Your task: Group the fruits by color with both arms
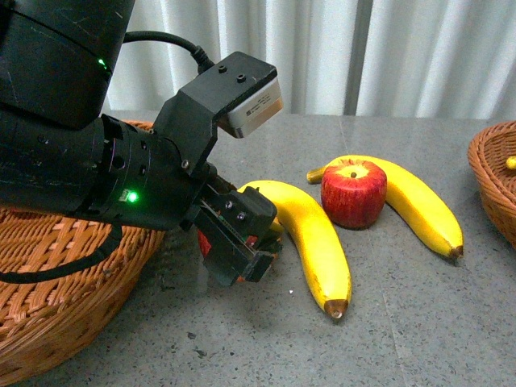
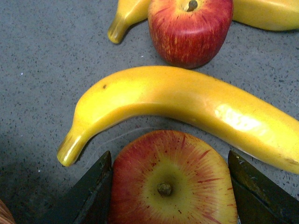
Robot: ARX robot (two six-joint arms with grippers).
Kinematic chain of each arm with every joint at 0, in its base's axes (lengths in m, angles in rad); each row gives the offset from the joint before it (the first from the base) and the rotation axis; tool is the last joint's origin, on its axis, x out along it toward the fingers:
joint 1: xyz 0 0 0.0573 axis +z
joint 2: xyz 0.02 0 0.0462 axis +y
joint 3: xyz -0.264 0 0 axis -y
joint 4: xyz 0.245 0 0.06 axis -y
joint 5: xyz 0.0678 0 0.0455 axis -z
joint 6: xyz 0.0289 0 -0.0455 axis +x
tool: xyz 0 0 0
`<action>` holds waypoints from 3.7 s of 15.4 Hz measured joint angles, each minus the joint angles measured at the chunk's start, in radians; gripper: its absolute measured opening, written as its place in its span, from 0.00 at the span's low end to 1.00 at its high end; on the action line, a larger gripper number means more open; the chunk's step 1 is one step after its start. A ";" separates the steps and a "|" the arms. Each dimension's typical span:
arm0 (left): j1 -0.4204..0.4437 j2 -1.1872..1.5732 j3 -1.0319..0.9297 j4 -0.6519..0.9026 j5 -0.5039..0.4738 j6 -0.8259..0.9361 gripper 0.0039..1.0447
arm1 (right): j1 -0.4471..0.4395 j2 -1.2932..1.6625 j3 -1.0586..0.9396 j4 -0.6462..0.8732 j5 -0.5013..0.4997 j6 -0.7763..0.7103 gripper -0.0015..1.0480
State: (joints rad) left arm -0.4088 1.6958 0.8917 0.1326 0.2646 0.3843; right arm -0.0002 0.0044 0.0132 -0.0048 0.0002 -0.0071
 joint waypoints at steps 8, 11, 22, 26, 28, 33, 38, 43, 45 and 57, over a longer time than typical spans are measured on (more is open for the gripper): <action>0.042 -0.103 0.062 0.060 -0.109 -0.109 0.58 | 0.000 0.000 0.000 0.000 0.000 0.000 0.94; 0.089 -0.237 0.053 0.064 -0.209 -0.188 0.58 | 0.000 0.000 0.000 0.000 0.000 0.000 0.94; 0.352 -0.118 -0.049 0.120 -0.138 -0.301 0.58 | 0.000 0.000 0.000 0.000 0.000 0.000 0.94; 0.342 -0.100 -0.049 0.131 -0.133 -0.290 0.74 | 0.000 0.000 0.000 0.000 0.000 0.000 0.94; 0.334 -0.101 -0.049 0.131 -0.132 -0.282 0.95 | 0.000 0.000 0.000 0.000 0.000 0.000 0.94; 0.228 -0.173 0.036 0.098 -0.119 -0.271 0.94 | 0.000 0.000 0.000 0.000 0.000 0.000 0.94; 0.049 0.010 0.199 0.093 -0.074 -0.243 0.94 | 0.000 0.000 0.000 0.000 0.000 0.000 0.94; -0.100 0.191 0.285 0.055 -0.026 -0.119 0.94 | 0.000 0.000 0.000 0.000 0.000 0.000 0.94; -0.108 0.235 0.307 0.058 -0.021 -0.059 0.94 | 0.000 0.000 0.000 0.000 0.000 0.000 0.94; -0.113 0.393 0.451 0.062 0.045 -0.016 0.94 | 0.000 0.000 0.000 0.000 0.000 0.000 0.94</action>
State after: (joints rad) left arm -0.5217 2.0888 1.3430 0.1947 0.3092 0.3687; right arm -0.0002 0.0044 0.0132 -0.0048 0.0002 -0.0071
